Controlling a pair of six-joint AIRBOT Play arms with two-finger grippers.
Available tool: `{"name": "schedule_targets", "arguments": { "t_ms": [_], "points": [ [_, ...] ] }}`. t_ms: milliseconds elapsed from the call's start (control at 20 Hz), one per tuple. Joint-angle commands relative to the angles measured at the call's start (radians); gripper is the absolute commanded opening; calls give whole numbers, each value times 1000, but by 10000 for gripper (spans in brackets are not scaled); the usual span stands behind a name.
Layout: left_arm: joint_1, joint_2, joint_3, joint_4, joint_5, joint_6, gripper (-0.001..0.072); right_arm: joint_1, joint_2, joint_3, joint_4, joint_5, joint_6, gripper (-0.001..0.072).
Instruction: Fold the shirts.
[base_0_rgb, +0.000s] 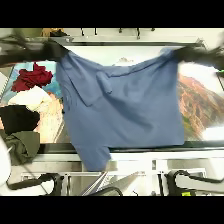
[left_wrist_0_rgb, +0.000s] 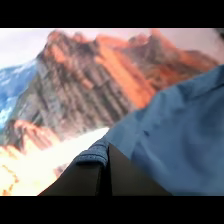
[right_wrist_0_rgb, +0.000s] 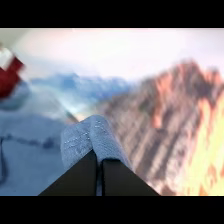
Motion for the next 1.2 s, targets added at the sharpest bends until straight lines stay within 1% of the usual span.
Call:
{"name": "schedule_targets", "arguments": {
  "t_ms": [0, 100, 150, 200, 250, 300, 350, 450, 500, 600, 650, 700, 750, 800, 850, 900, 950, 1050, 1150],
  "points": [
    [8, -264, 64, 78, 54, 2, 18, 102, -255, -76, -71, -280, -8, 13],
    [25, -376, 139, 63, 43, 1, 21, 101, -353, -34, -63, -340, -13, 16],
    [32, -418, 177, 63, 23, -3, 43, 101, -381, -8, -63, -347, -12, 54],
    [35, -448, 211, 63, -13, -7, 406, 101, -398, 16, -63, -353, -12, 234],
    [44, -471, 243, 64, -50, -31, 690, 98, -399, 29, -63, -361, -11, 370],
    [53, -482, 268, 63, -87, -37, 692, 93, -388, 35, -64, -355, -11, 393],
    [66, -482, 283, 64, -130, -43, 691, 75, -368, 37, -64, -328, -11, 393],
    [116, -443, 266, 64, -217, -84, 692, 14, -302, 37, -68, -213, 21, 392],
    [148, -412, 237, 64, -263, -98, 692, -32, -260, 37, -90, -127, 68, 391],
    [220, -340, 142, 66, -388, -127, 691, -131, -191, 37, -196, 55, 182, 387],
    [254, -298, 60, 72, -444, -141, 691, -178, -169, 35, -259, 160, 224, 351],
    [285, -252, -47, 72, -479, -141, 690, -216, -154, 20, -303, 251, 243, 268],
    [311, -206, -164, 73, -487, -138, 691, -255, -143, -13, -326, 320, 245, 234],
    [339, -154, -299, 72, -472, -129, 691, -290, -135, -58, -326, 355, 252, 234],
    [364, -110, -417, 72, -436, -108, 691, -323, -127, -111, -326, 373, 256, 237],
    [394, -71, -533, 72, -398, -85, 690, -357, -119, -169, -326, 382, 262, 258],
    [422, -40, -626, 73, -356, -61, 690, -385, -112, -220, -326, 393, 263, 258],
    [468, -11, -761, 72, -266, -22, 690, -421, -96, -293, -326, 400, 258, 258],
    [486, -26, -816, 68, -204, 12, 690, -428, -85, -330, -326, 426, 251, 258]
  ]
}}
